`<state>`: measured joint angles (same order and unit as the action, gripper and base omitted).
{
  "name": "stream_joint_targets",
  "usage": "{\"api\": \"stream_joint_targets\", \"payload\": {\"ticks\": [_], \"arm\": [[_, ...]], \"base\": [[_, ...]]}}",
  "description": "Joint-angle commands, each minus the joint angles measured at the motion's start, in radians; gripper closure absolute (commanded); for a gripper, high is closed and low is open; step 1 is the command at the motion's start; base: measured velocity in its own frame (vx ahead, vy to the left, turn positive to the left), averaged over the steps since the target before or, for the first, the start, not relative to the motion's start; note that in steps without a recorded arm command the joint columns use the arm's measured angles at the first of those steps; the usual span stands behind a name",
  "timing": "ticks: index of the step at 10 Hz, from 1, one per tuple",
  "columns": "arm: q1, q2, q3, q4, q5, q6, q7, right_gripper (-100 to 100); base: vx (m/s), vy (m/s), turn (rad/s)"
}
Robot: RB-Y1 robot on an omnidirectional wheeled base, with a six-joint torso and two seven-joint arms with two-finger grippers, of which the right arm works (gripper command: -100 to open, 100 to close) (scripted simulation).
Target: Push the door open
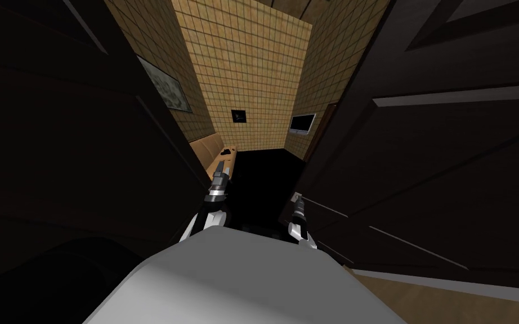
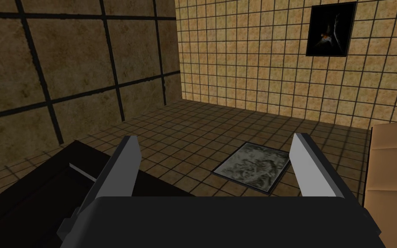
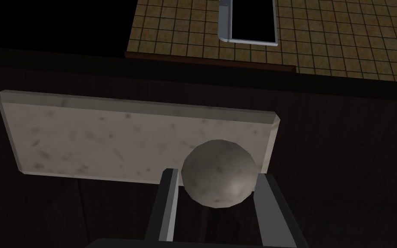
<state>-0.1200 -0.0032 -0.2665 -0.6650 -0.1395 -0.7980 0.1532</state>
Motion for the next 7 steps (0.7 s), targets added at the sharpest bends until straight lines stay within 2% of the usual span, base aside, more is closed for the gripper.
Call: {"api": "stream_joint_targets", "payload": {"ticks": [1, 4, 7], "arm": [[0.005, -0.017, -0.017, -0.023, -0.010, 0.005, 0.006, 100], [0.005, -0.031, -0.046, -0.025, -0.028, 0.007, 0.015, 100], [0.004, -0.033, -0.079, -0.028, -0.049, 0.008, 0.024, 100]], "base": [[0.185, 0.029, -0.029], [0.190, 0.029, -0.051], [0.211, -0.007, -0.044]]}}
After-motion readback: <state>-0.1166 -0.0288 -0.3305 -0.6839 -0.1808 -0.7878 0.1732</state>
